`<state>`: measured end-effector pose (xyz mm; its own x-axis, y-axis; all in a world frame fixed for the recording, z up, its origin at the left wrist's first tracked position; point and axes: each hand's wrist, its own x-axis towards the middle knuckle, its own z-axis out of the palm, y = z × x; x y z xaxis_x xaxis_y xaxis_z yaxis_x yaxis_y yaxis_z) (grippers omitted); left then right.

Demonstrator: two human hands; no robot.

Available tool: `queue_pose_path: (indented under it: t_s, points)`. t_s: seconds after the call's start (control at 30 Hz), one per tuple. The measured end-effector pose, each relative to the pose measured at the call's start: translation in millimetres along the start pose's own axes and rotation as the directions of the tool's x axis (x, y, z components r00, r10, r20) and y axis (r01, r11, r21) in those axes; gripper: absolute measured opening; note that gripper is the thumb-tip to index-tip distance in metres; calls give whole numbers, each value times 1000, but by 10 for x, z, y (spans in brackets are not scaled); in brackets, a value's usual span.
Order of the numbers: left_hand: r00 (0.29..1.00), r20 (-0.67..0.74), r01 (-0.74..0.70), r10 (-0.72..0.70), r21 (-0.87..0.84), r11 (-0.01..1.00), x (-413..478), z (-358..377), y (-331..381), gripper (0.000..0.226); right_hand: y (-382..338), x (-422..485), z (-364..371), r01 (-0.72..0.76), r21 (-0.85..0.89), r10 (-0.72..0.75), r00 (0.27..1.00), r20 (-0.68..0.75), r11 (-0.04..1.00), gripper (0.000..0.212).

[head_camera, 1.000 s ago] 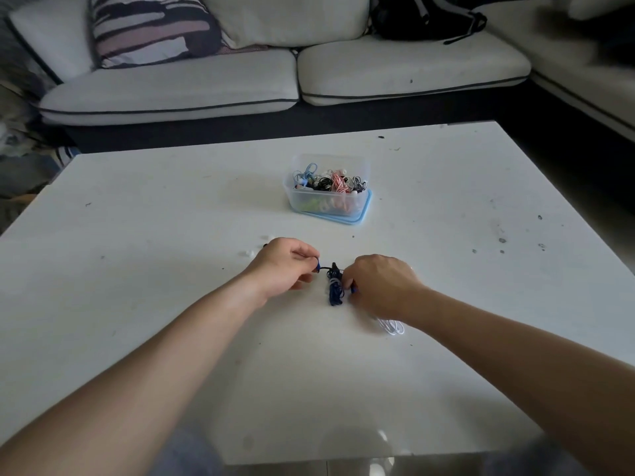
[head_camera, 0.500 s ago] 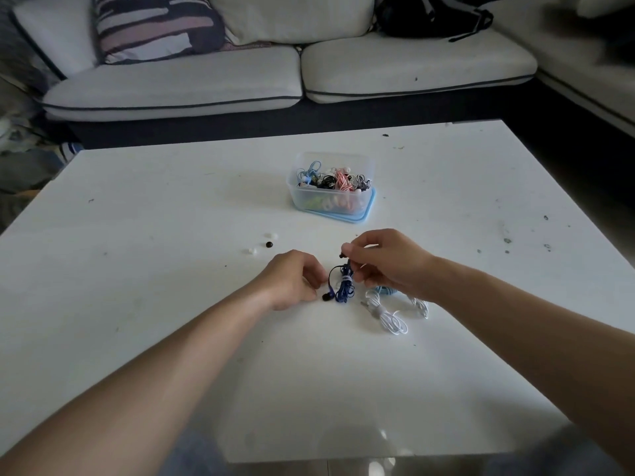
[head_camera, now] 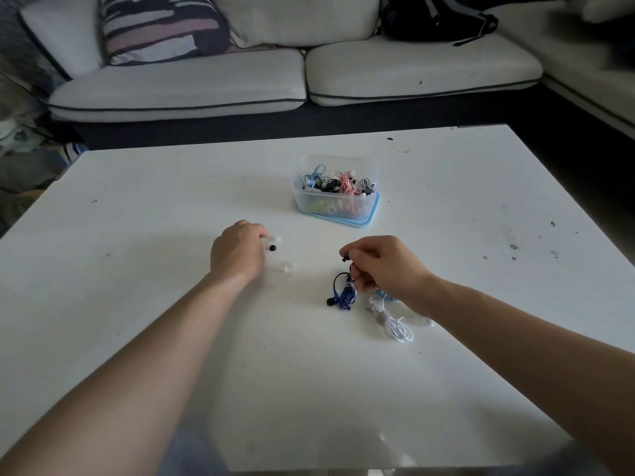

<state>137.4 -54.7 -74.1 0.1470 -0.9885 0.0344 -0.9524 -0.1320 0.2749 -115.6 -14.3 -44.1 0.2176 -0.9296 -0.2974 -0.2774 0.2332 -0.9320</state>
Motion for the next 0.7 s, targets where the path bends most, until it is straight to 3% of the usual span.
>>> queue_pose_path:
  t_s: [0.17, 0.53, 0.6, 0.7]
  points:
    - [999, -15, -47, 48, 60, 997, 4, 67, 71, 12, 6, 17, 7, -11, -33, 11, 1000, 6, 999, 21]
    - [999, 21, -23, 24, -64, 998, -30, 135, 154, 20, -1, 20, -67, 57, -119, -53, 998, 34, 991, 13]
    - [999, 45, 21, -11, -215, 976, -58, 68, 267, 19, -1, 20, -72, 51, -111, -48, 998, 31, 992, 13]
    - [988, 151, 60, 22, -516, 854, -169, -103, 496, 16, -13, 13, -85, 49, -154, -47, 999, 14, 987, 11]
